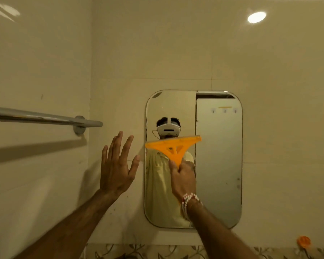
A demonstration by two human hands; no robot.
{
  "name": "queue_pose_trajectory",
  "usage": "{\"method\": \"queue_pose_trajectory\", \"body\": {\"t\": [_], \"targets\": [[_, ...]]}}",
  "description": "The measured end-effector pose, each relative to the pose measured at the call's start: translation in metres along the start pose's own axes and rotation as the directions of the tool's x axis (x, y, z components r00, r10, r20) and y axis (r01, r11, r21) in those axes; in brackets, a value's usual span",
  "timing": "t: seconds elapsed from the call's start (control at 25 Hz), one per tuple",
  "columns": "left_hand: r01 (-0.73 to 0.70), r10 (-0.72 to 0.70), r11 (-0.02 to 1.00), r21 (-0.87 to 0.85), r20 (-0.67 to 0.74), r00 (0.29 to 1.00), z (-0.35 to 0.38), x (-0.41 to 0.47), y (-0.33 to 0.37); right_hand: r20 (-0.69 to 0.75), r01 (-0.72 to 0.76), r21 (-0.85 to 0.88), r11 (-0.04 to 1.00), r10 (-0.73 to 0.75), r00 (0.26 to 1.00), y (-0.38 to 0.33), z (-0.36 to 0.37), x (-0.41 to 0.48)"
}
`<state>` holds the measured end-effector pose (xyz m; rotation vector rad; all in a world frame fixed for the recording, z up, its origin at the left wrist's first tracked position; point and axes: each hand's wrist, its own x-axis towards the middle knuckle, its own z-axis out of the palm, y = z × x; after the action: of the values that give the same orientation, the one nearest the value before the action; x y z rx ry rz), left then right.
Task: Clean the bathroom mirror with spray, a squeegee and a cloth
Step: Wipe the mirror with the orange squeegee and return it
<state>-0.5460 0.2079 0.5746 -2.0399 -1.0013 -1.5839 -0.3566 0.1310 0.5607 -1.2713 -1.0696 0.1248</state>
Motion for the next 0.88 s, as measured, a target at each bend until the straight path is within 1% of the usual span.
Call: {"method": "queue_pose_trajectory", "body": {"t": [0.08,0.16,0.32,0.4,0.48,0.56,0.72,0.88], "targets": [[0.003,-0.003,1.0,0.01,0.014,1.0,-0.002,-0.004,-0.001,-0.01,-0.018,-0.055,0.998,0.018,1.0,0.018,0.003,-0.021],[0.006,-0.006,1.0,0.012,0.008,1.0,-0.005,-0.003,-0.001,-0.023,0.006,-0.083,0.997,-0.008,1.0,0.016,0.004,-0.024],[0.009,-0.01,1.0,-0.014,-0.032,0.999,-0.008,0.006,-0.002,-0.023,0.144,-0.074,0.987,-0.146,0.989,-0.04,0.009,0.005],[0.012,-0.013,1.0,-0.023,-0.04,0.999,-0.006,0.006,-0.003,-0.015,0.189,-0.084,0.978,-0.191,0.981,-0.075,0.015,0.025],[0.019,-0.02,0.999,-0.026,-0.037,0.999,-0.004,0.002,-0.006,-0.015,0.192,-0.104,0.976,-0.194,0.981,-0.101,0.022,0.042],[0.029,-0.029,0.999,-0.018,-0.03,0.999,-0.001,-0.003,-0.011,-0.025,0.165,-0.124,0.978,-0.17,0.985,-0.11,0.026,0.054],[0.053,-0.053,0.999,-0.01,0.007,0.999,0.005,-0.012,-0.02,-0.033,0.131,-0.157,0.979,-0.138,0.99,-0.074,0.029,0.044],[0.055,-0.054,0.998,-0.013,0.041,0.998,0.013,-0.02,-0.018,-0.031,0.145,-0.204,0.968,-0.154,0.988,-0.002,0.027,0.004]]}}
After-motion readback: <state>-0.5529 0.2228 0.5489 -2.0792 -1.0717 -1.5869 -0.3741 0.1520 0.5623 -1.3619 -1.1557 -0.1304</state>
